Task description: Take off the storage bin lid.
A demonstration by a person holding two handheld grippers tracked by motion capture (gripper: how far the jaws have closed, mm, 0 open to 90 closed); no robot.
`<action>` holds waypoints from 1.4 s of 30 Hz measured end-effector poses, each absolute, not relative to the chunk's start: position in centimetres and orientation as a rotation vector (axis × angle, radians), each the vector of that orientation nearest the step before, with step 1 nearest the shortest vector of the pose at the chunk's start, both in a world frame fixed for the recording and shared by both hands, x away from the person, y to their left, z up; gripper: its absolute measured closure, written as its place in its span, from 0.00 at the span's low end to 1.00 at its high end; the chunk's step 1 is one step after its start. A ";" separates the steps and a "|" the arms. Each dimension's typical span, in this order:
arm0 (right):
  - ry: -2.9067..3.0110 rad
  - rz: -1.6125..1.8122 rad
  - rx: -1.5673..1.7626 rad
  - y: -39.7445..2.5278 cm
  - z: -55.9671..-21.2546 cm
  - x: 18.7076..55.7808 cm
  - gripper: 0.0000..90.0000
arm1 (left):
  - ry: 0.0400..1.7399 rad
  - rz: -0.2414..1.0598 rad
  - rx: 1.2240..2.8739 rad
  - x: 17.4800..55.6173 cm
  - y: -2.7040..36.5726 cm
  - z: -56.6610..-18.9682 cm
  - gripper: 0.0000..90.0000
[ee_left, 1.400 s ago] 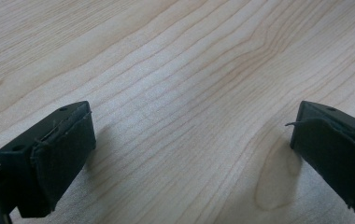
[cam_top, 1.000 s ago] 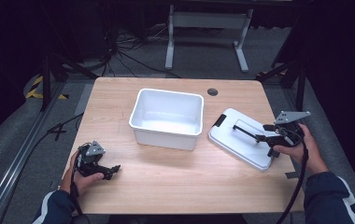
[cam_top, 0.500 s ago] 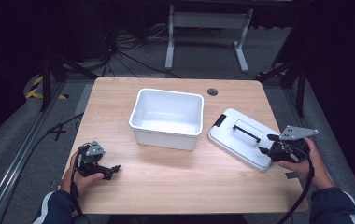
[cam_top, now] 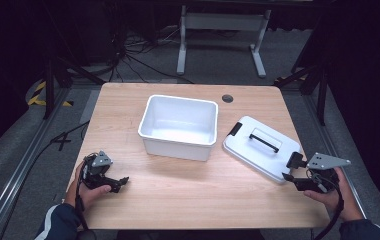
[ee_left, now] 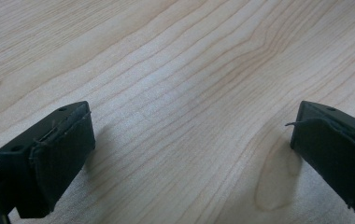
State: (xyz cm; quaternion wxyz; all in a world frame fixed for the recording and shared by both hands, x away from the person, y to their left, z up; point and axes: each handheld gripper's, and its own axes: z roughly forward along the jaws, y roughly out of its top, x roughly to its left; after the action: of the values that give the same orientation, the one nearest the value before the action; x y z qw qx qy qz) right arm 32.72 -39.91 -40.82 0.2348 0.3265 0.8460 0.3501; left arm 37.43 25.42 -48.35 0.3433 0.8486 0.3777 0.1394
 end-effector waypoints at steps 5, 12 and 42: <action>2.315 0.972 0.912 -40.5 -42.0 32.0 0.39 | 0.984 0.363 2.204 37.4 25.4 -48.3 0.00; 2.333 0.991 0.951 -41.0 -44.4 31.6 0.38 | 0.965 0.377 2.214 37.6 25.5 -48.3 0.00; 2.312 1.017 1.101 -41.3 -46.7 31.5 0.27 | 0.966 0.383 2.215 37.6 25.5 -48.3 0.00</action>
State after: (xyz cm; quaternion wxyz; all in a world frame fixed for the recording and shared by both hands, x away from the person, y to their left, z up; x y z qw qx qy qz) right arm 31.48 -41.31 -46.75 0.1921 0.3920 0.8236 0.3621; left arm 37.57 25.47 -48.30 0.3407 0.8511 0.3713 0.1471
